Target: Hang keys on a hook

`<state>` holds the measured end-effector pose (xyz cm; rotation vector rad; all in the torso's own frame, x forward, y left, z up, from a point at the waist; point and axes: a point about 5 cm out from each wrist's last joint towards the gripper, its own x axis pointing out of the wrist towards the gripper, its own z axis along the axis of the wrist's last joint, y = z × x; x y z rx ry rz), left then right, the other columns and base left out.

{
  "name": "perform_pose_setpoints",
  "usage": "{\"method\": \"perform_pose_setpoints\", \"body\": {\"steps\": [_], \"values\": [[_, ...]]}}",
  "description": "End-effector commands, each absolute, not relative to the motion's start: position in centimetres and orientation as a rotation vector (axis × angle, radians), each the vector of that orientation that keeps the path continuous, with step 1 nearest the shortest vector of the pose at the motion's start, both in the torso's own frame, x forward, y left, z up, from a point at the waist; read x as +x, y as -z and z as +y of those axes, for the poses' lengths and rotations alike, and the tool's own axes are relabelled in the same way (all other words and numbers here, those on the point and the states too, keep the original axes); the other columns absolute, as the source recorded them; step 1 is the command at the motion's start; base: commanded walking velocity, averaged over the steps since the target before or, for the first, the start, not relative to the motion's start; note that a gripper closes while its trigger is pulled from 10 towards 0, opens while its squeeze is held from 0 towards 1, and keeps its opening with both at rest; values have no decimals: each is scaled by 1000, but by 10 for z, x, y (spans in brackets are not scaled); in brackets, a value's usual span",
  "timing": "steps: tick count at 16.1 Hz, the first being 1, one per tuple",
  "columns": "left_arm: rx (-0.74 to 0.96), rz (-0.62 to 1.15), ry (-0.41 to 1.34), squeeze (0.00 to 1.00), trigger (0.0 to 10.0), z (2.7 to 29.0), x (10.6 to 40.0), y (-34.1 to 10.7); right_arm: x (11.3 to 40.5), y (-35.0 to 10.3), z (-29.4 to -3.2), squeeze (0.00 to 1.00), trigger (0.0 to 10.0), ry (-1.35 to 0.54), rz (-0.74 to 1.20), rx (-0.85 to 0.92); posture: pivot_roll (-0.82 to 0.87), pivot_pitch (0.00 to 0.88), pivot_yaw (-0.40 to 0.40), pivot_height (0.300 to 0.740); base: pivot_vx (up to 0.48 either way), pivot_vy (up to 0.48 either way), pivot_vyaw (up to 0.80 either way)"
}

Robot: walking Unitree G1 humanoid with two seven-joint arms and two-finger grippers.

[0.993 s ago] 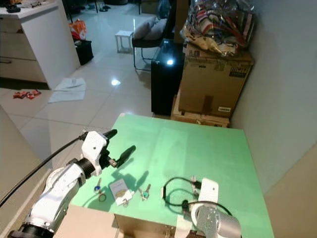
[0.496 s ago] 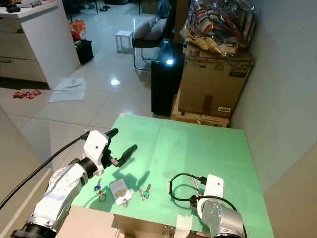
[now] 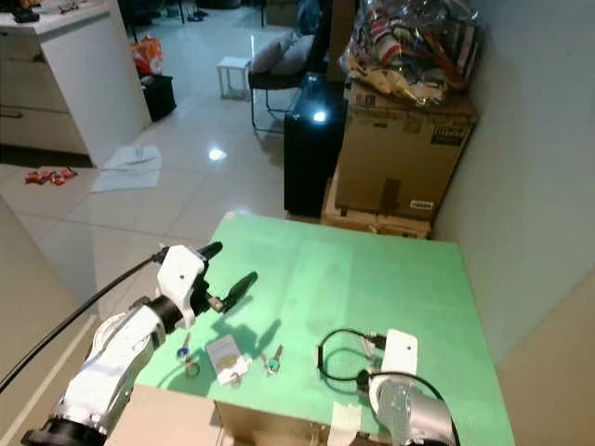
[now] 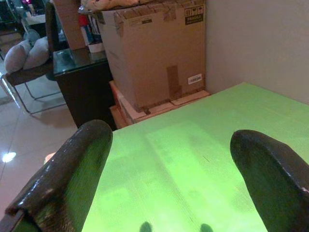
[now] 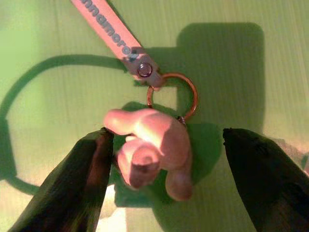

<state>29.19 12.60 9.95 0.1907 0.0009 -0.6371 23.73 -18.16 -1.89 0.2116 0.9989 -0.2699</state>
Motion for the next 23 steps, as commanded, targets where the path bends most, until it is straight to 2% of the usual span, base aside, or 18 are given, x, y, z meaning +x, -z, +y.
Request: {"method": "perform_pose_setpoints", "body": {"steps": [1,2,3,11,15,17,18,19,20,23], "values": [[213,-3,647,0,10000,123,294,-100,242,18,-182,51,10000,268,982,199,-89,0,20,736,0,0,0],[213,-6,650,0,10000,122,295,-101,245,20,-182,47,4196,267,978,206,-89,0,20,736,0,0,0],[215,-8,650,0,10000,121,296,-101,247,21,-180,47,0,265,976,223,-87,0,22,736,0,0,0],[224,-19,643,0,10000,119,301,-102,265,11,-176,51,0,214,862,208,-93,0,23,736,0,0,0],[231,-20,652,0,10000,118,301,-102,259,16,-176,43,0,212,870,209,-99,0,28,736,0,0,0],[233,-21,651,0,10000,118,302,-102,259,15,-178,0,0,199,848,124,-102,0,29,736,0,0,0],[233,-22,650,0,10000,118,302,-102,264,3,-184,0,10000,209,742,-19,-103,0,28,736,0,0,0],[234,-22,650,0,10000,118,302,-102,266,0,-185,0,10000,209,711,-38,-103,0,28,736,0,0,0],[234,-22,651,0,10000,118,302,-102,266,-7,-190,1000,10000,243,655,-32,-103,0,26,736,0,0,0],[237,-21,655,0,10000,118,301,-101,256,-1,-194,1000,10000,277,693,10,-107,0,25,736,0,0,0]]}}
